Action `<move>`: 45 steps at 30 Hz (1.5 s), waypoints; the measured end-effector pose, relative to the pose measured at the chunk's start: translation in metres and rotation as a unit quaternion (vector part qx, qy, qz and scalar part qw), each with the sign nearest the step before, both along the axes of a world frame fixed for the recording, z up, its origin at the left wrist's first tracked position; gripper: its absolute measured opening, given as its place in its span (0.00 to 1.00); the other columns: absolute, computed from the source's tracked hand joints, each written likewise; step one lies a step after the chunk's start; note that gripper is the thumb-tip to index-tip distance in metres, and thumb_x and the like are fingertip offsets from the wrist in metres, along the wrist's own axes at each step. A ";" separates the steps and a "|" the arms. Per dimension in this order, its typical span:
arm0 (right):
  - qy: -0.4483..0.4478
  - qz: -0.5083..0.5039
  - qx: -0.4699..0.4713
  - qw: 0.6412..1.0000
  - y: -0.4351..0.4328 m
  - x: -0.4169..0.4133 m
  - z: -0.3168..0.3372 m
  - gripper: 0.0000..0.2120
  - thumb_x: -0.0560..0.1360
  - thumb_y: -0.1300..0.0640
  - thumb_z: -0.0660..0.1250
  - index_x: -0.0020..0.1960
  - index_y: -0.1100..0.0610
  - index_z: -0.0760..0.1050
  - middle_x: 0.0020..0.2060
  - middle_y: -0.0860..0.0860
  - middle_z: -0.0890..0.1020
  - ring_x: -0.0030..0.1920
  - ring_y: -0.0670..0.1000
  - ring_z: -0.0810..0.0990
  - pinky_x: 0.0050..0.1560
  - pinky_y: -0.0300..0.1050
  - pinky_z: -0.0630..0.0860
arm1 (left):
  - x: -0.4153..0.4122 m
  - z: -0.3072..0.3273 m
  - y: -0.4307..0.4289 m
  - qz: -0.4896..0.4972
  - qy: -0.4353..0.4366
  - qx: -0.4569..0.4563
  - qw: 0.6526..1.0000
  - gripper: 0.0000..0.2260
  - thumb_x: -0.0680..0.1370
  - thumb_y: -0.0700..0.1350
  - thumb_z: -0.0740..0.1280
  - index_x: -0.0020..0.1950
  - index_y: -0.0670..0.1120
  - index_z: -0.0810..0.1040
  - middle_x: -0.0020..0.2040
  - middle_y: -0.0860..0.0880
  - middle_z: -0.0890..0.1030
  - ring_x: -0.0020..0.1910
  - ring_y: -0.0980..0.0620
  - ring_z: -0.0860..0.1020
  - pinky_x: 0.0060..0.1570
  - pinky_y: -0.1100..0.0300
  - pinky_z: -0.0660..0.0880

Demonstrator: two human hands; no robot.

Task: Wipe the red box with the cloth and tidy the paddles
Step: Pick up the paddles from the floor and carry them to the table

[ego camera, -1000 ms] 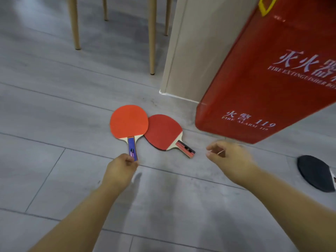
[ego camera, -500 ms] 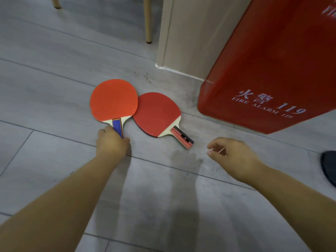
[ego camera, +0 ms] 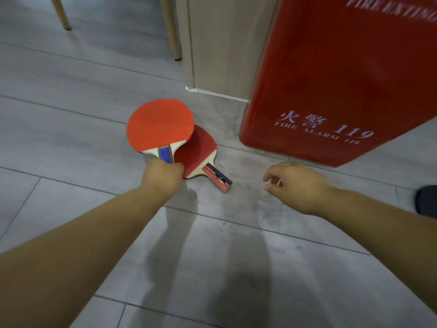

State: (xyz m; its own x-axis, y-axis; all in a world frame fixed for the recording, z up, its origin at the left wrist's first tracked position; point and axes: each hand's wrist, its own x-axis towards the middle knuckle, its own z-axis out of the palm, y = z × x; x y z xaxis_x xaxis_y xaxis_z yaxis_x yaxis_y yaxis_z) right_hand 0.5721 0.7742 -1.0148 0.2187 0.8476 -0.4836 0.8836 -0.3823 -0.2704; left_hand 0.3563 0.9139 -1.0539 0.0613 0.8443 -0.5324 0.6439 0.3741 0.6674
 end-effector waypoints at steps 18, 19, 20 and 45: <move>0.059 -0.093 0.003 0.994 -0.077 0.095 -0.025 0.06 0.76 0.48 0.64 0.53 0.45 0.76 0.47 0.42 0.78 0.47 0.45 0.77 0.50 0.44 0.75 | 0.098 -0.059 -0.071 0.135 0.031 -0.037 0.990 0.22 0.74 0.44 0.67 0.62 0.35 0.64 0.60 0.36 0.74 0.58 0.38 0.74 0.54 0.53 0.71; 0.060 -0.092 -0.002 0.994 -0.078 0.097 -0.027 0.06 0.76 0.48 0.64 0.53 0.45 0.76 0.47 0.42 0.78 0.47 0.45 0.76 0.50 0.44 0.75 | 0.099 -0.058 -0.070 0.138 0.039 -0.039 0.989 0.25 0.74 0.46 0.68 0.63 0.35 0.63 0.61 0.37 0.74 0.59 0.38 0.74 0.53 0.53 0.70; 0.059 -0.089 -0.008 0.994 -0.079 0.098 -0.030 0.06 0.77 0.49 0.63 0.53 0.45 0.76 0.47 0.43 0.78 0.47 0.46 0.76 0.50 0.44 0.75 | 0.100 -0.058 -0.067 0.140 0.042 -0.043 0.988 0.27 0.73 0.47 0.70 0.64 0.36 0.63 0.60 0.38 0.74 0.58 0.39 0.74 0.53 0.53 0.70; 0.066 -0.017 -0.039 0.997 -0.083 0.064 -0.046 0.11 0.77 0.47 0.62 0.57 0.48 0.76 0.48 0.45 0.77 0.47 0.47 0.75 0.48 0.41 0.71 | 0.057 -0.070 -0.094 0.101 0.134 -0.076 0.983 0.24 0.75 0.53 0.66 0.64 0.39 0.69 0.62 0.39 0.74 0.58 0.40 0.74 0.50 0.55 0.68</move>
State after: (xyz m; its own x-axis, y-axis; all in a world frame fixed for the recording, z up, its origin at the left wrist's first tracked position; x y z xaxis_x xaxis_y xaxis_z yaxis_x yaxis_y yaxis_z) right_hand 0.6362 0.6910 -1.0604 0.1763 0.7990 -0.5749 0.8281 -0.4361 -0.3522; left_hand 0.4137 0.8201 -1.1244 -0.2591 0.7340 -0.6278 0.6908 0.5951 0.4107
